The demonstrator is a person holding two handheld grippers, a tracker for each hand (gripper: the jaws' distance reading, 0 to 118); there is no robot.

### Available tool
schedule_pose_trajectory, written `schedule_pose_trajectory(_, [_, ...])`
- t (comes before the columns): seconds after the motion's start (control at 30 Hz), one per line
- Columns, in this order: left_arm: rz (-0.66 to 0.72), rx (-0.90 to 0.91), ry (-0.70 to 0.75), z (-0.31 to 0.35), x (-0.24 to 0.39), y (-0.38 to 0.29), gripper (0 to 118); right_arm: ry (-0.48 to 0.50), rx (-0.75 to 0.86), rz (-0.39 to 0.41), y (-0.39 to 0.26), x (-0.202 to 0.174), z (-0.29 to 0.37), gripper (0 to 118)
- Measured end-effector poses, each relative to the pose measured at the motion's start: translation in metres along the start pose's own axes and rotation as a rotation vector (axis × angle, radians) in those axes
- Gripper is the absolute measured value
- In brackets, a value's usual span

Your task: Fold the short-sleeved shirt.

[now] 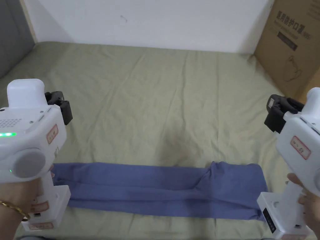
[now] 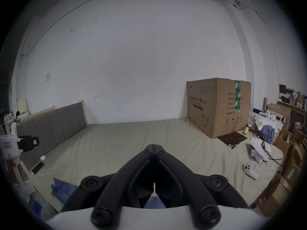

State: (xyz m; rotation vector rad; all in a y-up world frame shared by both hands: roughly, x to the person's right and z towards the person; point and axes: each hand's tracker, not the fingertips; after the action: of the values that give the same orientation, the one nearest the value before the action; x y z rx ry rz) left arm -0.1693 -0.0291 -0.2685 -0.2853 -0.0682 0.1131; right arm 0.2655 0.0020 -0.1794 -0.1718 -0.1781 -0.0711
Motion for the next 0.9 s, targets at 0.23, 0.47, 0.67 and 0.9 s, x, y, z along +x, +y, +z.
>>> schedule_pose_trajectory(0.23, [0.425, -0.435, -0.186, -0.046, -0.110, -0.025, 114, -0.008, -0.067, 0.017, -0.014, -0.001, -0.011, 0])
schedule_pose_trajectory(0.47, [0.681, -0.653, -0.226, -0.071, -0.171, -0.105, 114, -0.020, -0.152, 0.040, -0.031, -0.013, -0.024, 0])
schedule_pose_trajectory(0.67, [0.713, -0.738, -0.244, -0.090, -0.166, -0.146, 103, -0.021, -0.208, 0.080, -0.038, -0.018, -0.032, 0])
schedule_pose_trajectory(0.9, [0.724, -0.752, -0.234, -0.101, -0.147, -0.158, 68, -0.026, -0.238, 0.090, -0.042, -0.020, -0.031, 0])
